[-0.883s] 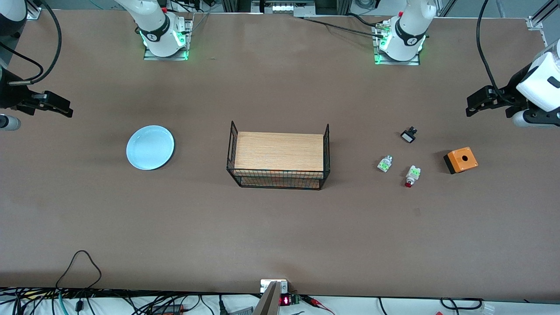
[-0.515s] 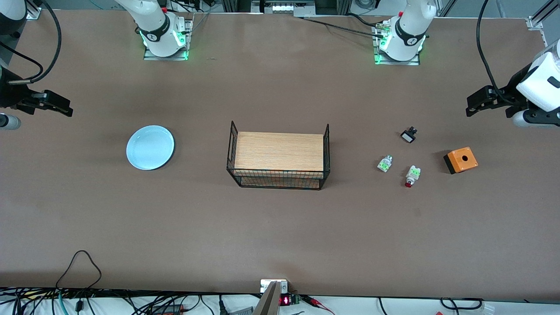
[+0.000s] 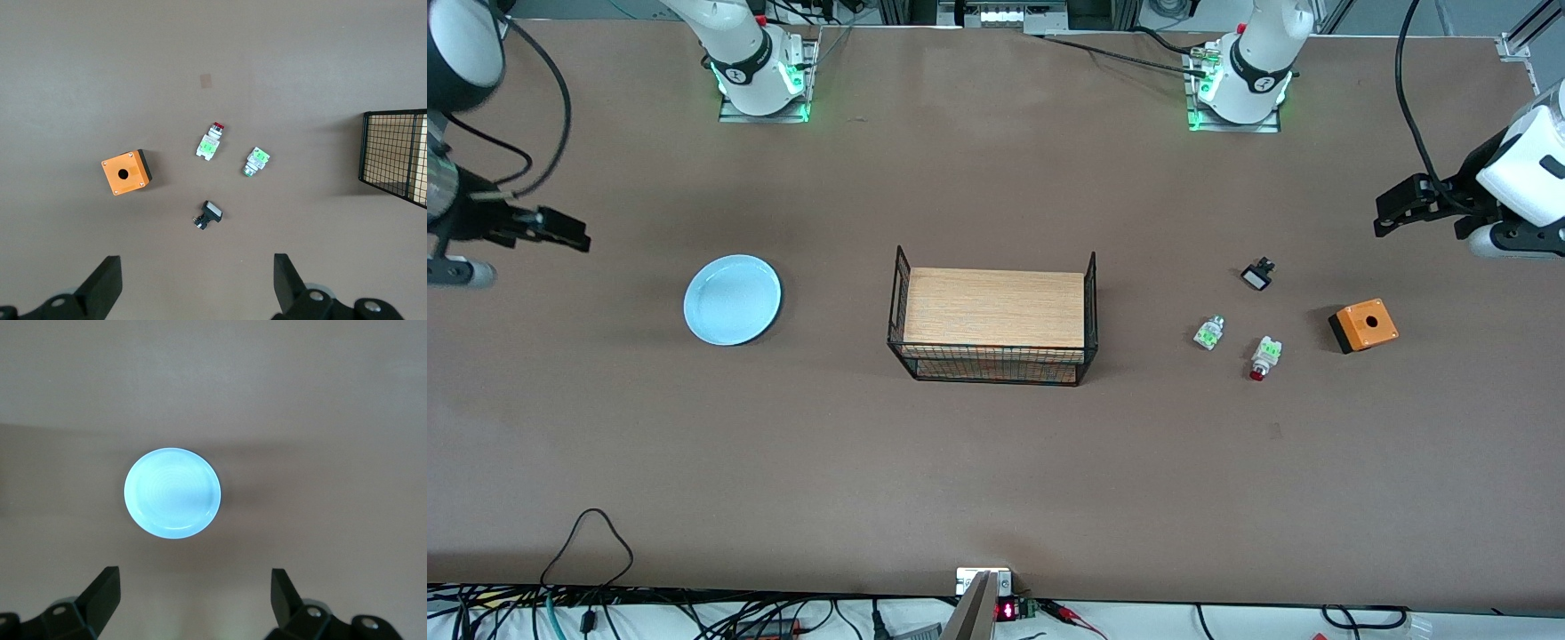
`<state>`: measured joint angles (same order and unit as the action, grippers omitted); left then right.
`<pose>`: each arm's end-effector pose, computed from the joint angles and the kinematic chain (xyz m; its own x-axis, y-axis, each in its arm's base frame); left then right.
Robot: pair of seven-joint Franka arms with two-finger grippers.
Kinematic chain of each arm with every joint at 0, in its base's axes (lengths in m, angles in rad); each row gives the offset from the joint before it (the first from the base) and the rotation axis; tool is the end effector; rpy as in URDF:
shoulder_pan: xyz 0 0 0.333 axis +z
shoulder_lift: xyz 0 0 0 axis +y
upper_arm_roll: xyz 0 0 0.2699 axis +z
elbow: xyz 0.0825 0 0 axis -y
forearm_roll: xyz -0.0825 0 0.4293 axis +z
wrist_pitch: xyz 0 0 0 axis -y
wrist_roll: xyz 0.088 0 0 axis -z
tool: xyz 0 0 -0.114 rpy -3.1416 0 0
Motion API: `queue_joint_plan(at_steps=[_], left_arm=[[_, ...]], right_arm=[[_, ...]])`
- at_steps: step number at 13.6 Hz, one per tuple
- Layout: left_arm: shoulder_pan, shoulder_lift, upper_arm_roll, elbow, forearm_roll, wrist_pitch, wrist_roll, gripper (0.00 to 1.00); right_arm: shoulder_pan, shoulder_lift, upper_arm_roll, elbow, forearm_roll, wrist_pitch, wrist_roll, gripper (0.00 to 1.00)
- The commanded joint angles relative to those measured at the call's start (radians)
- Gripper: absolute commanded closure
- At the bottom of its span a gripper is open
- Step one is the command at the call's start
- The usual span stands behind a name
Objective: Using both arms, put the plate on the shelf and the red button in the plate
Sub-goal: 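Move the right gripper toward the light blue plate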
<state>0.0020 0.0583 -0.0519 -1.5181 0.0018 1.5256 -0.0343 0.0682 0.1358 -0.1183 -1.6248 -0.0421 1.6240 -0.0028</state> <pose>0.6092 -0.0295 0.5595 0.9986 -0.0155 -0.0507 -0.0156 -0.9999 -0.0005 0.6261 -0.0332 0.4651 0.9897 -0.0457 -0.1355 -0.0383 -0.9976 0.0569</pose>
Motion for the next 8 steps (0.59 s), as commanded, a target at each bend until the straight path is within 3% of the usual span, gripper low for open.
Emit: queue_joint_plan(at_steps=[1,8], left_arm=[[0.001,-0.003,-0.002,0.015,0.018,-0.019,0.008,0.0],[0.003,-0.005,-0.002,0.015,0.018,-0.019,0.008,0.0]], right_arm=[[-0.001,0.056,0.0,-0.001,0.002,0.034,0.043,0.0],[0.016,0.079,-0.001,-0.141,-0.007,0.161,0.112,0.0]])
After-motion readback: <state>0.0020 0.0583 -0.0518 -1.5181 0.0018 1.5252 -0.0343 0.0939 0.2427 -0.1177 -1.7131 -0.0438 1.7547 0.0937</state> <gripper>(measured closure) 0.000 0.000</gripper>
